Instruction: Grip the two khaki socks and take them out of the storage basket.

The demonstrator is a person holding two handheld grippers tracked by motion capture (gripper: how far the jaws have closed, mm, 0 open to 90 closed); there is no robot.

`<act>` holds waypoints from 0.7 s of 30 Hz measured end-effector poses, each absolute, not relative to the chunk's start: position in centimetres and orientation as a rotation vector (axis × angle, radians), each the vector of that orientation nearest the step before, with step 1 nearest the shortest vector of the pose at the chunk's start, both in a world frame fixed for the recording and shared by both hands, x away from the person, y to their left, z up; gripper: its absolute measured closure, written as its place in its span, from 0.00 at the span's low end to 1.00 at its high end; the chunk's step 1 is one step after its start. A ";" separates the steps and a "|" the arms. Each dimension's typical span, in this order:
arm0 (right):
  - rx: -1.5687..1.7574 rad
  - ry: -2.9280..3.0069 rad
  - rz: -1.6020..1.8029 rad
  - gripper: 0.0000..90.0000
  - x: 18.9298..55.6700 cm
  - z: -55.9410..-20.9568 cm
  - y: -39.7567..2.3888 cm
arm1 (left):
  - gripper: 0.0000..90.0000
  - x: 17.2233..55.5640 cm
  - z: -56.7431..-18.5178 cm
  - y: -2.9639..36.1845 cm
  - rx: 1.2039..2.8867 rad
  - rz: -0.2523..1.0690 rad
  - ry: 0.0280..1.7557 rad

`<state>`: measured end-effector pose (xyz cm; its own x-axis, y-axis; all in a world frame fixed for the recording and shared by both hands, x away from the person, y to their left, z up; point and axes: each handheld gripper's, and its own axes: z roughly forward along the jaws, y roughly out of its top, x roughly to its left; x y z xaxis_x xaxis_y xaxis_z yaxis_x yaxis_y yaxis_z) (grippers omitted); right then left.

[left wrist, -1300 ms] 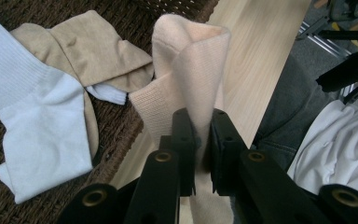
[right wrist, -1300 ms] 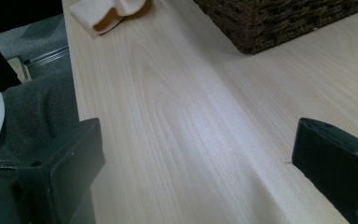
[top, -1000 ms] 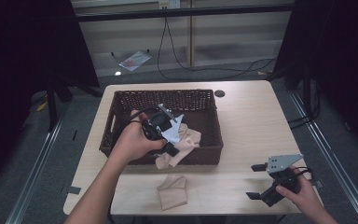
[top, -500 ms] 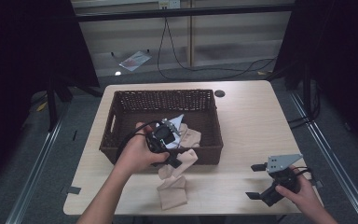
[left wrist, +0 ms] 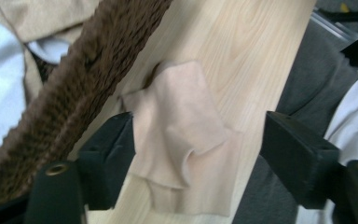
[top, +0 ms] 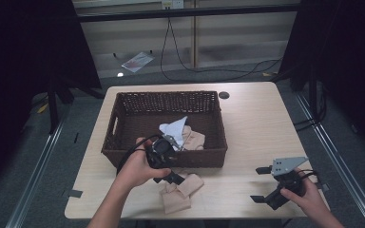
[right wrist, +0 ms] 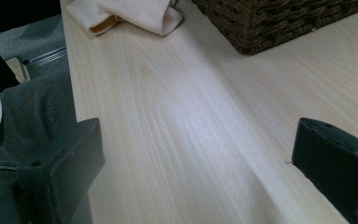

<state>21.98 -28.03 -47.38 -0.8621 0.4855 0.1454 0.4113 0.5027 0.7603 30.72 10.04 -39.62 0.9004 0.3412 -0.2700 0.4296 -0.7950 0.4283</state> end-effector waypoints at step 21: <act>0.787 2.647 1.303 0.02 21.9 -47.3 -28.0 | 0.11 30.1 -42.6 12.2 2.514 -0.220 0.538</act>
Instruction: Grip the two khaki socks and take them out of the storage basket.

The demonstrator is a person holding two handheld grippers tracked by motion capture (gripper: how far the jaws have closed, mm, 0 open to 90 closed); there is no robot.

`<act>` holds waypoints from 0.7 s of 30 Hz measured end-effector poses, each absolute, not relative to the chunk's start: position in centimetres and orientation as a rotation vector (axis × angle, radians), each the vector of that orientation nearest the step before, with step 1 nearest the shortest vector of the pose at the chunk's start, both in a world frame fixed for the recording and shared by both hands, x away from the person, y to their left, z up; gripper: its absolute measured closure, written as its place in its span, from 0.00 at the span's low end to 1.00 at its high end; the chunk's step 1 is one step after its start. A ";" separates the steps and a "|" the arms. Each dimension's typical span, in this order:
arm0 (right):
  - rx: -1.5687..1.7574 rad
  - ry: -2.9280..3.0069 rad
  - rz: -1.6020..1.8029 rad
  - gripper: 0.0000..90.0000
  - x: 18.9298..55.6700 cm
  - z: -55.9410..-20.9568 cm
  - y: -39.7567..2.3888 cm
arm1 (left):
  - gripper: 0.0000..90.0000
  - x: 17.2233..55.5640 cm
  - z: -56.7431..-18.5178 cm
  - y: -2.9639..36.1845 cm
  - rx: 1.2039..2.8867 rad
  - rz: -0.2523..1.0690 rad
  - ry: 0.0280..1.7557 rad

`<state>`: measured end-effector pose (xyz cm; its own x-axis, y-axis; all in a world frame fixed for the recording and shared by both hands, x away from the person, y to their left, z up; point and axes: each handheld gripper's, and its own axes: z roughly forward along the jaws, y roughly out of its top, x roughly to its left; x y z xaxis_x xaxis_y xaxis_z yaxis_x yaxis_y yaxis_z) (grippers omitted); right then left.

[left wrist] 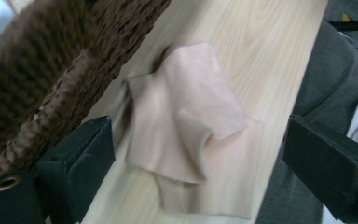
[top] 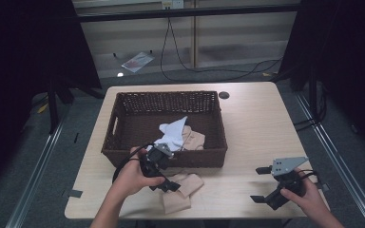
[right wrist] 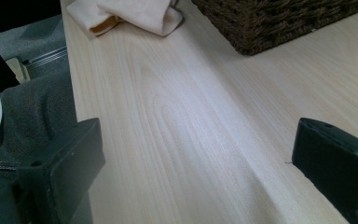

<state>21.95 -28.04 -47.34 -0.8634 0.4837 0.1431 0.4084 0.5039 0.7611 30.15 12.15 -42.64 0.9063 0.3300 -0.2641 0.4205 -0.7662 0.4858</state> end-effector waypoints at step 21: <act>0.779 2.644 1.311 0.02 21.9 -47.2 -28.1 | 0.06 29.4 -44.8 13.9 2.495 -0.203 0.472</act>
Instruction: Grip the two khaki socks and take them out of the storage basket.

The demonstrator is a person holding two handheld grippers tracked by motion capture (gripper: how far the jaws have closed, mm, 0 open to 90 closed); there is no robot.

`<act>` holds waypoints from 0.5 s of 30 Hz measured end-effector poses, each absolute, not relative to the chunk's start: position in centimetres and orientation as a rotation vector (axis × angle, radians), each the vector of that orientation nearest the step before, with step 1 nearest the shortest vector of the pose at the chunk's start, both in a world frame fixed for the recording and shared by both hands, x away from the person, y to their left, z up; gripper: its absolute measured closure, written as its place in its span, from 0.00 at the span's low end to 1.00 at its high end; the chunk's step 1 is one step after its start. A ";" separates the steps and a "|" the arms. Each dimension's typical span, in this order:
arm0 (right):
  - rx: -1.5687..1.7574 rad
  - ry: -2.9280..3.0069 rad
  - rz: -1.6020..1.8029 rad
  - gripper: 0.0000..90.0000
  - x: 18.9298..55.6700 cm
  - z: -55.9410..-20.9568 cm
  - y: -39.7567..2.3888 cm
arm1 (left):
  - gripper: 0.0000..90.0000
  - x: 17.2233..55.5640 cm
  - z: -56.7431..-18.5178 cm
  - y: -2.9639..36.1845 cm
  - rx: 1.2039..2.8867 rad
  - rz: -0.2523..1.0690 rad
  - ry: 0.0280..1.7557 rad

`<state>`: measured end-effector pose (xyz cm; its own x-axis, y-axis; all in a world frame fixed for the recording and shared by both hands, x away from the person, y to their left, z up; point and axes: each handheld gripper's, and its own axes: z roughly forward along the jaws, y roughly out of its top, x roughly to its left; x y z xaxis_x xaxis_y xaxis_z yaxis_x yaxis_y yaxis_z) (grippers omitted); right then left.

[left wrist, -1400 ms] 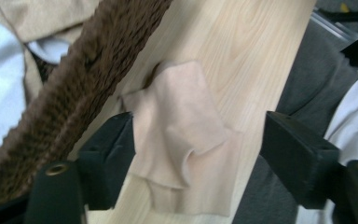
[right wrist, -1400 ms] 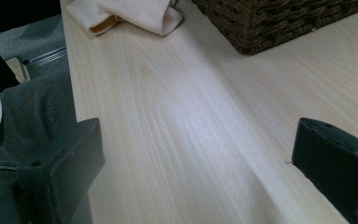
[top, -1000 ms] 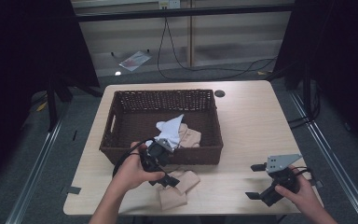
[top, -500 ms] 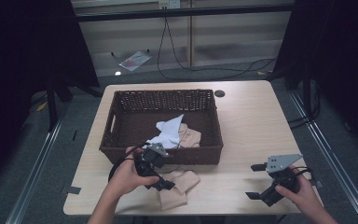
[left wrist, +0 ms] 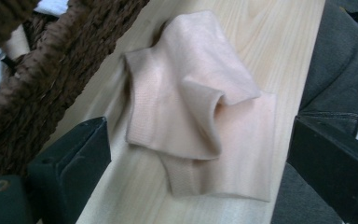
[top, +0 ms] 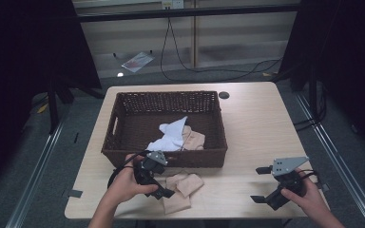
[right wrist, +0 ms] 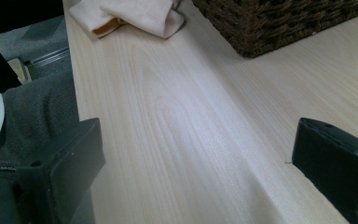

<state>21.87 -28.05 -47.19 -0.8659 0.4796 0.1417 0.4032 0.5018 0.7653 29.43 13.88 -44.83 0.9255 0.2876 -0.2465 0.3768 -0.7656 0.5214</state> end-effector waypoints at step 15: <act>0.782 2.633 1.316 0.02 21.8 -47.1 -28.1 | 0.07 28.7 -46.7 14.4 2.499 -0.154 0.430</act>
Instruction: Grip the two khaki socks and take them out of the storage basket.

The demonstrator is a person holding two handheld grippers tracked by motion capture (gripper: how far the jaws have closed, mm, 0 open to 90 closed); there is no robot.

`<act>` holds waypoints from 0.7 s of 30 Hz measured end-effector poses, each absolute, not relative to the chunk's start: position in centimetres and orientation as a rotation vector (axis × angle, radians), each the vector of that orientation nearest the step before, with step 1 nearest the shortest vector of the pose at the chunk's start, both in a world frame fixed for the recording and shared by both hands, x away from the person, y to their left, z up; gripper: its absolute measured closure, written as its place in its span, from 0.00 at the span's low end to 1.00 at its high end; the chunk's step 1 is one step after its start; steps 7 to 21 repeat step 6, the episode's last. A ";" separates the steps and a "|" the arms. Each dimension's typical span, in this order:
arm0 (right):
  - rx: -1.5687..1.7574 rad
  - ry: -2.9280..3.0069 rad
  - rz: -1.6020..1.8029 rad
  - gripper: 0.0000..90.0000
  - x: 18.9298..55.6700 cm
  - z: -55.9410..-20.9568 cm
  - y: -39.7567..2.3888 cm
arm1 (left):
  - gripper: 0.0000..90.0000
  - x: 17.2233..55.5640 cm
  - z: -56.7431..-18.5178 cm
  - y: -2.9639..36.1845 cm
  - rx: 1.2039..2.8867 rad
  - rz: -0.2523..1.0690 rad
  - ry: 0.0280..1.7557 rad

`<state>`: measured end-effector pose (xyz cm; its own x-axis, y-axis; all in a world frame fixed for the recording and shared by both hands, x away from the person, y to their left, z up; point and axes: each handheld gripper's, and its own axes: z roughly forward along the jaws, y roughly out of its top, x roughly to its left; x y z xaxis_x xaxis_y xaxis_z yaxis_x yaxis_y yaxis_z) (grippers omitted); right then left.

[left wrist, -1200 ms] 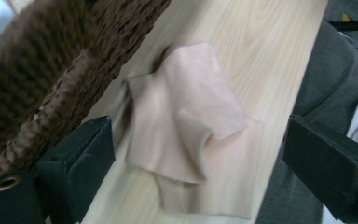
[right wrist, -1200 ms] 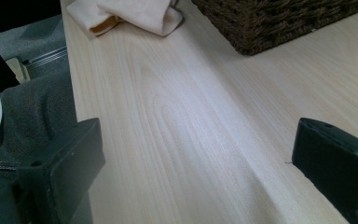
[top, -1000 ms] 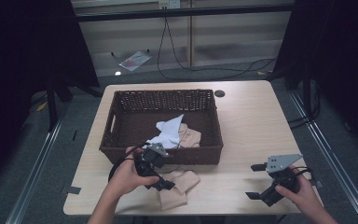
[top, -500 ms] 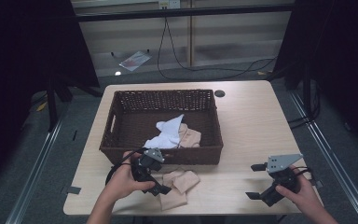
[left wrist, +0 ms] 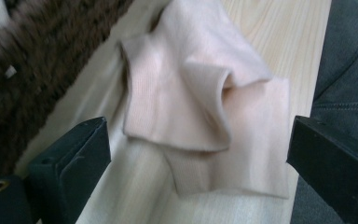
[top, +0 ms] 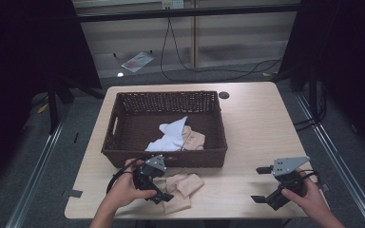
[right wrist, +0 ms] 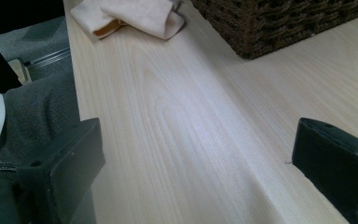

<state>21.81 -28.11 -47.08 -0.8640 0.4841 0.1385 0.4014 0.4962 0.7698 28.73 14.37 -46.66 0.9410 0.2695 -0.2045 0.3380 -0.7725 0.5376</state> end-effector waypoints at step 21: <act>0.782 2.634 1.314 0.02 21.8 -47.1 -28.1 | 0.07 28.7 -46.6 14.1 2.482 -0.144 0.422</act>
